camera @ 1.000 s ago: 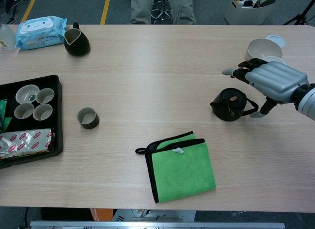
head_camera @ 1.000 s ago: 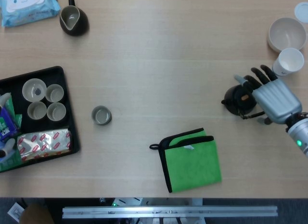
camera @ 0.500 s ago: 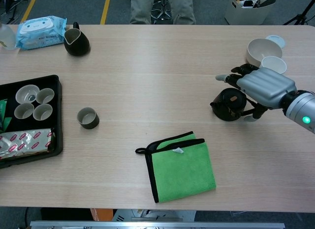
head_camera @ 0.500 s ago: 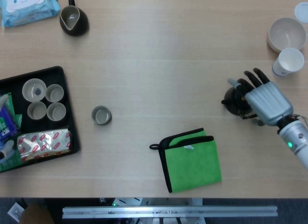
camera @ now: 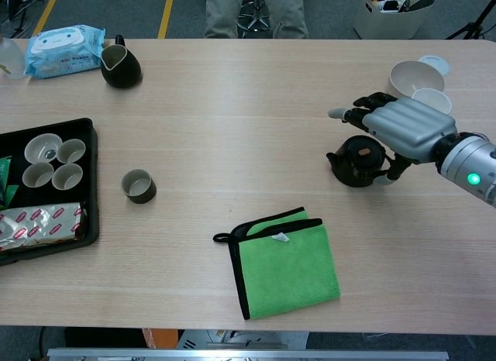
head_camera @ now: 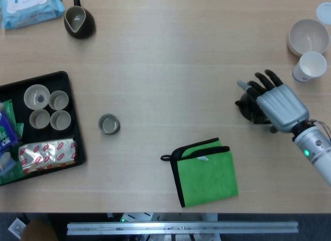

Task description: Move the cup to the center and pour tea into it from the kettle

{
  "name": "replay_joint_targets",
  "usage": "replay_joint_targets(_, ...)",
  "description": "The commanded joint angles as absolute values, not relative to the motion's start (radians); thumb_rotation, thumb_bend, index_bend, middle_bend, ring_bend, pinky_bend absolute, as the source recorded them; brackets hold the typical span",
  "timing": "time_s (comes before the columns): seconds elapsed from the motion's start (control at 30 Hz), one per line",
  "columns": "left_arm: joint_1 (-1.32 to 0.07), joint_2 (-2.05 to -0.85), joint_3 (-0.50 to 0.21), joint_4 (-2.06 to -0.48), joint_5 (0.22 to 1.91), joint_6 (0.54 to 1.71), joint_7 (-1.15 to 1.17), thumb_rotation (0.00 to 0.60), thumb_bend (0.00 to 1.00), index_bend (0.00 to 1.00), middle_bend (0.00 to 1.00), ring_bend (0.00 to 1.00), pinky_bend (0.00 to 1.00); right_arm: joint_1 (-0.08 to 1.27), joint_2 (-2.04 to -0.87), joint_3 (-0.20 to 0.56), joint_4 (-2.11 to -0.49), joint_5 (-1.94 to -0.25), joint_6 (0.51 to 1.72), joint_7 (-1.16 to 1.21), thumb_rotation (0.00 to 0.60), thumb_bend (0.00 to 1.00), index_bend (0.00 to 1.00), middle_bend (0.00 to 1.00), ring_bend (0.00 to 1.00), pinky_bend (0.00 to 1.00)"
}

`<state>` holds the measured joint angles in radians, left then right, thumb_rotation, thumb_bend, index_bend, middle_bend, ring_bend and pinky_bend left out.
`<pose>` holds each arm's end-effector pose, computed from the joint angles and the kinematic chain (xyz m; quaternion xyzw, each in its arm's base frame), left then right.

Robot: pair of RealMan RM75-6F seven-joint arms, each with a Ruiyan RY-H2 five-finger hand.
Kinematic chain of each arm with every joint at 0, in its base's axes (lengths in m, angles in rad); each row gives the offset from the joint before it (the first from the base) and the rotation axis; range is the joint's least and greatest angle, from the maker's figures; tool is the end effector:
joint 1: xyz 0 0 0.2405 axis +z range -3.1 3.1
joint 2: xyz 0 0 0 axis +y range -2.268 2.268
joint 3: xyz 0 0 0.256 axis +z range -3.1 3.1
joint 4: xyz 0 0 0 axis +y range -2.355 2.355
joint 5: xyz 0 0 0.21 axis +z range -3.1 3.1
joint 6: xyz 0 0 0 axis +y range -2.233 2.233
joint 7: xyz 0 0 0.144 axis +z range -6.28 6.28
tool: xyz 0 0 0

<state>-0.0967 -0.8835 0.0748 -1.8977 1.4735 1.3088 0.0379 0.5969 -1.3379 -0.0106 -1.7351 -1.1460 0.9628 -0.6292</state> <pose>-0.2908 0.1490 0.1688 -0.6350 -0.4784 -0.2949 0.5300 -0.2042 -0.2652 0.0103 0.8225 -0.3174 0.2234 0.4158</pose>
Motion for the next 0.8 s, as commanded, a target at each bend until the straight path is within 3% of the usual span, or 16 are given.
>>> replay_joint_targets(0.03, -0.099, -0.883, 0.075, -1.897, 1.475, 1.305, 0.038, 0.6, 0.28, 0.05, 0.03, 0.02, 0.02, 0.588, -1.299, -0.03, -1.772, -1.153, 0.951, -0.595, 0.6, 0.0, 0.0, 0.17, 0.08, 0.0)
replay_joint_targets(0.17, -0.105, -0.883, 0.074, -1.9, 1.48, 1.298, 0.036, 0.6, 0.28, 0.05, 0.03, 0.02, 0.02, 0.573, -1.257, -0.044, -1.798, -1.186, 0.954, -0.54, 0.6, 0.0, 0.03, 0.21, 0.17, 0.0)
replay_joint_targets(0.33, -0.11, -0.884, 0.076, -1.906, 1.486, 1.29, 0.037, 0.6, 0.28, 0.05, 0.03, 0.02, 0.02, 0.559, -1.233, -0.05, -1.808, -1.204, 0.954, -0.482, 0.6, 0.0, 0.19, 0.29, 0.27, 0.0)
replay_joint_targets(0.43, -0.111, -0.882, 0.077, -1.908, 1.487, 1.289, 0.038, 0.6, 0.28, 0.05, 0.03, 0.02, 0.02, 0.556, -1.232, -0.054, -1.808, -1.209, 0.947, -0.466, 0.6, 0.0, 0.24, 0.32, 0.31, 0.0)
replay_joint_targets(0.8, -0.106, -0.88, 0.081, -1.907, 1.489, 1.292, 0.033, 0.6, 0.28, 0.05, 0.03, 0.02, 0.02, 0.556, -1.238, -0.066, -1.809, -1.207, 0.93, -0.466, 0.6, 0.0, 0.27, 0.34, 0.33, 0.0)
